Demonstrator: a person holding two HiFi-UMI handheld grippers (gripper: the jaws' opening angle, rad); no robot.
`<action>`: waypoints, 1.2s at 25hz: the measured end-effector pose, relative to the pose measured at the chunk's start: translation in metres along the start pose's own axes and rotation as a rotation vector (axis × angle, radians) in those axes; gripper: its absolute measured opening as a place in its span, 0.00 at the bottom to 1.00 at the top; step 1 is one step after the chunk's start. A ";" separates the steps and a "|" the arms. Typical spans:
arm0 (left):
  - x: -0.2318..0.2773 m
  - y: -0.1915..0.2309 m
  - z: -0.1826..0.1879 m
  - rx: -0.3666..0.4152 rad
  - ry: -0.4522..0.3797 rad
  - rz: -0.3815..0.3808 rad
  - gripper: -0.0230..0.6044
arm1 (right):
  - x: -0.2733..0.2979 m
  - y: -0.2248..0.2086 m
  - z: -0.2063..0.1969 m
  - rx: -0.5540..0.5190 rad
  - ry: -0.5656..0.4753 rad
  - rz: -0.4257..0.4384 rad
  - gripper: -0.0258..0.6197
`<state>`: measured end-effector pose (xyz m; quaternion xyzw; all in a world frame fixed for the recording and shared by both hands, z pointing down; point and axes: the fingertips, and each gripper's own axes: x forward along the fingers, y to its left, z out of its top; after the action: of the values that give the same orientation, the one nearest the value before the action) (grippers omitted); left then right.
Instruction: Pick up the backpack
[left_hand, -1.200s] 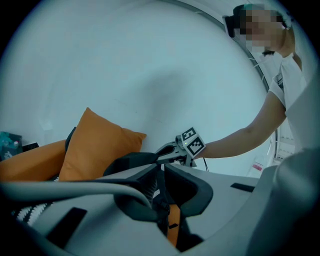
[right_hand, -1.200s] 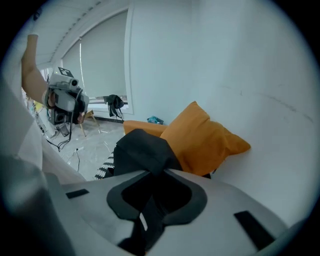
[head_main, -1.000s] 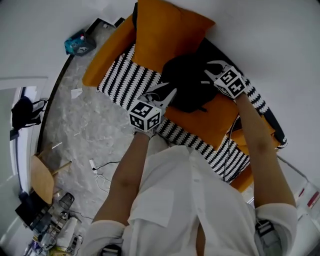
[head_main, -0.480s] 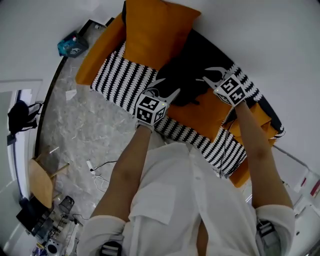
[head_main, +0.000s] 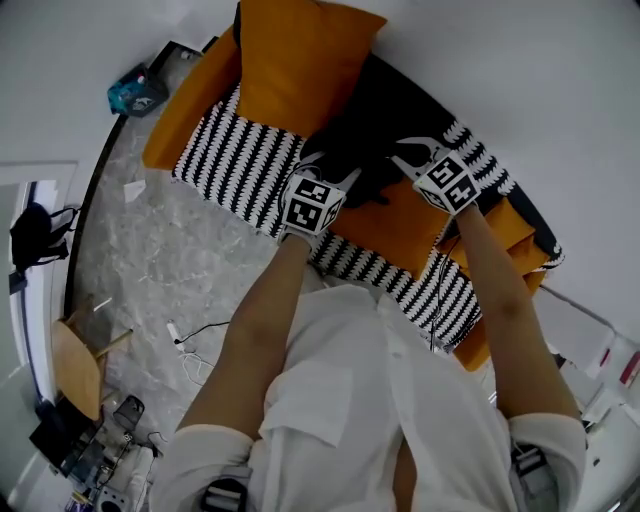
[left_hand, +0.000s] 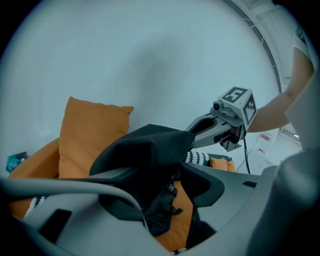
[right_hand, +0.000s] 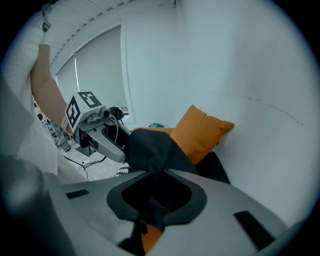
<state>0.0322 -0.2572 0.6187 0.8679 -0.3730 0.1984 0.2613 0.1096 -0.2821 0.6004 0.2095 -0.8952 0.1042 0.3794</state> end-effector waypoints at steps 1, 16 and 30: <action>0.002 0.001 0.000 -0.010 0.001 0.006 0.43 | 0.000 0.000 -0.001 0.004 0.001 -0.002 0.13; -0.002 -0.006 -0.002 -0.040 0.039 -0.001 0.14 | -0.006 0.010 -0.007 0.066 -0.023 -0.030 0.13; -0.037 -0.038 0.033 -0.001 -0.025 -0.050 0.11 | -0.053 0.018 0.019 0.217 -0.186 -0.158 0.12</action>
<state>0.0421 -0.2351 0.5613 0.8792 -0.3548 0.1806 0.2619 0.1222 -0.2565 0.5480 0.3277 -0.8907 0.1502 0.2771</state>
